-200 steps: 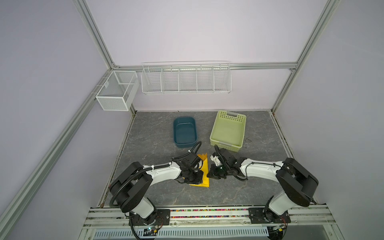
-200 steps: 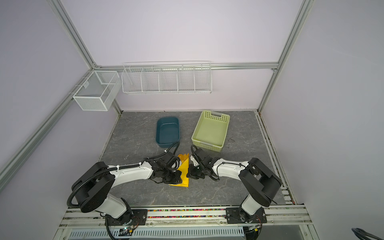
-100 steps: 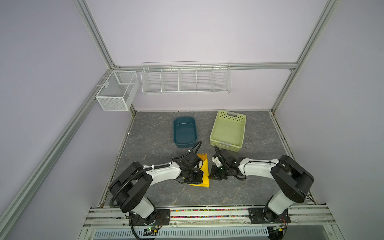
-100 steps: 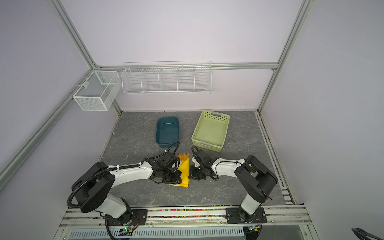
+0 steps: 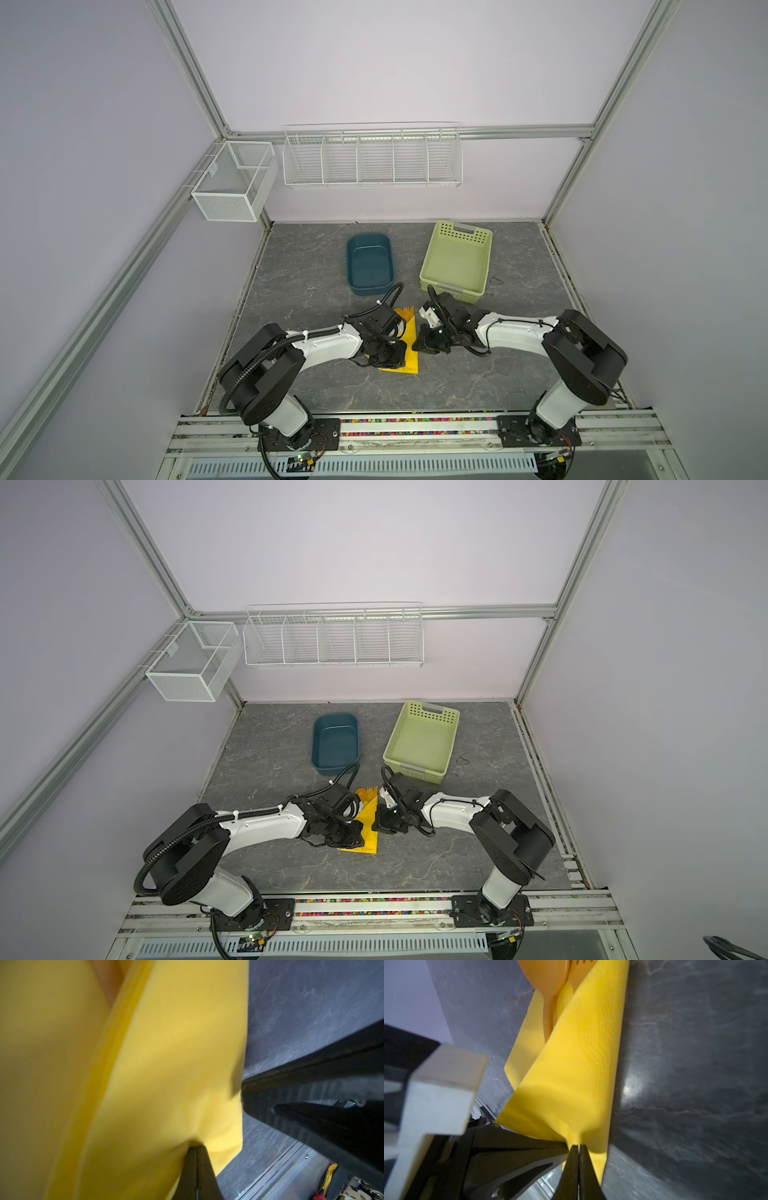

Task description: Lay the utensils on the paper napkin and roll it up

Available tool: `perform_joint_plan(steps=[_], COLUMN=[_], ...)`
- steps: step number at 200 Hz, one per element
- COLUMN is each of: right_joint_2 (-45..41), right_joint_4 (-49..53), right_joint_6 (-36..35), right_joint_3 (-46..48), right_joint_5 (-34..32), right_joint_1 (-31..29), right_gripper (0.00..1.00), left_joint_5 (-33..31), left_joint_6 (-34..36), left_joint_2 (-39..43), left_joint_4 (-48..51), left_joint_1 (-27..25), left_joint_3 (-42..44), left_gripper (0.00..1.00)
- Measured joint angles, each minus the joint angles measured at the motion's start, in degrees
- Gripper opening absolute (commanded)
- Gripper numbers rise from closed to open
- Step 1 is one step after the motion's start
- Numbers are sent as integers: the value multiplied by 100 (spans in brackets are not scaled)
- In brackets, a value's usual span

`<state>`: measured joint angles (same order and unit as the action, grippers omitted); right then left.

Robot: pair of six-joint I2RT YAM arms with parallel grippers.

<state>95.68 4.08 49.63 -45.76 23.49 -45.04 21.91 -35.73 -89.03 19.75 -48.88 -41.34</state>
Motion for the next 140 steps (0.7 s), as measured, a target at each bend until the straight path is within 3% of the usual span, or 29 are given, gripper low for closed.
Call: perform_joint_plan(steps=[140], right_joint_2=[175], right_joint_4=[601], right_joint_6=[-225], right_joint_3=[-299], right_joint_5=[-118], right_joint_1=[109], right_gripper=[7], left_joint_5=[2], left_joint_6=[0], left_joint_2=[17], left_joint_4=[-46], left_joint_1=[0], left_joint_3=[35], left_gripper=[0])
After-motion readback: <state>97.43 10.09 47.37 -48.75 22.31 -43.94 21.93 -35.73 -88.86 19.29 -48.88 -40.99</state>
